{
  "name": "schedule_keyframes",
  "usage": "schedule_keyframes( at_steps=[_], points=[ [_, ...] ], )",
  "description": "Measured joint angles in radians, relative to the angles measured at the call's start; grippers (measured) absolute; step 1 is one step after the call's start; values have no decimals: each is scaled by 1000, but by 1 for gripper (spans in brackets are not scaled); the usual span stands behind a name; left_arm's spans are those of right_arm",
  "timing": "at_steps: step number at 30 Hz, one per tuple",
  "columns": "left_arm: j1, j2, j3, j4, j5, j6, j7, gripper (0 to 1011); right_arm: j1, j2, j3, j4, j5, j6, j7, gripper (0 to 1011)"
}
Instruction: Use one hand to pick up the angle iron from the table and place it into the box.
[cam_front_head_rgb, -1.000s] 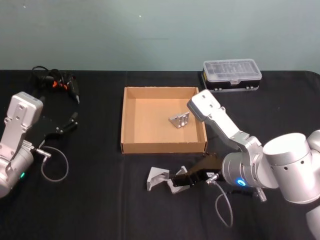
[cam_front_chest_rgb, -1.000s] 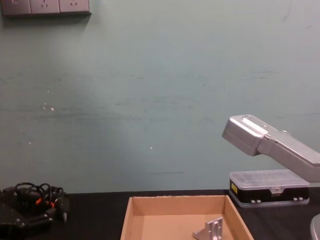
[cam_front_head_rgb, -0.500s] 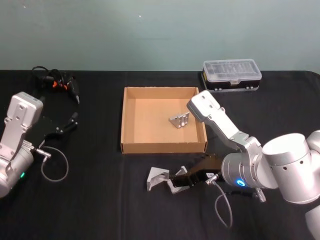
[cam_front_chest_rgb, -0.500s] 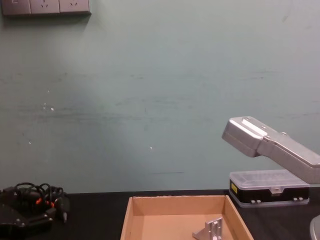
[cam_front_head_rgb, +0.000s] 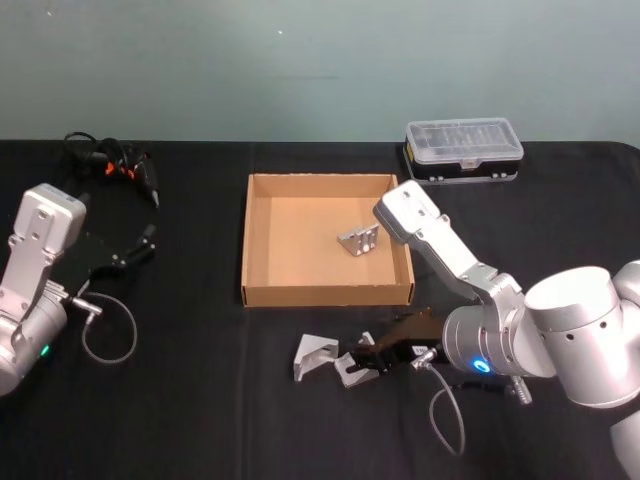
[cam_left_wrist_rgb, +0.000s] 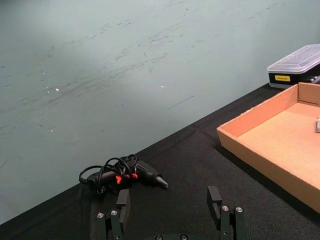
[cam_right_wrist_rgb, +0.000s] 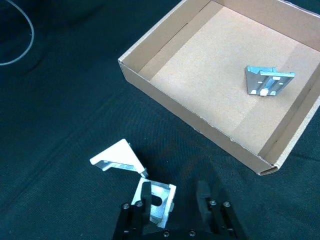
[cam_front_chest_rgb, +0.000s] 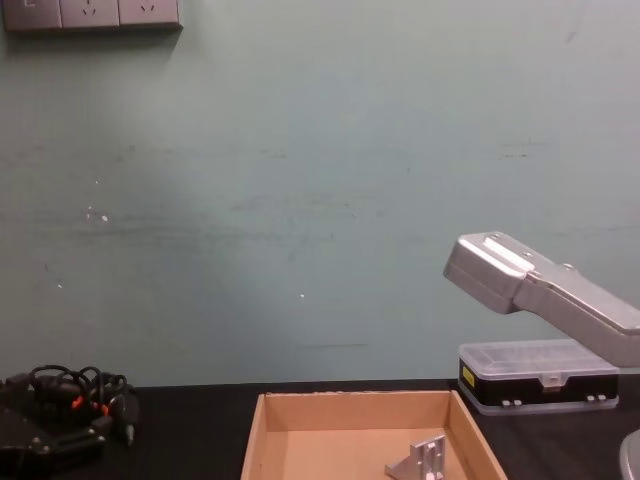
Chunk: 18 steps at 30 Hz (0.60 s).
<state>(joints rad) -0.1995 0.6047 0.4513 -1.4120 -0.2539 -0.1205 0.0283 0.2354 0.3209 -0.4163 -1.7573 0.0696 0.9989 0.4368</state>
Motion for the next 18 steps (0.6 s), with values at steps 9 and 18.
schedule_keyframes(
  at_steps=[9, 18],
  points=[
    [0, 0, 0, 0, 0, 0, 0, 1011, 0, 1, 0, -1, 0, -1, 0, 330],
    [0, 0, 0, 0, 0, 0, 0, 1011, 0, 1, 0, -1, 0, -1, -1, 56]
  ],
)
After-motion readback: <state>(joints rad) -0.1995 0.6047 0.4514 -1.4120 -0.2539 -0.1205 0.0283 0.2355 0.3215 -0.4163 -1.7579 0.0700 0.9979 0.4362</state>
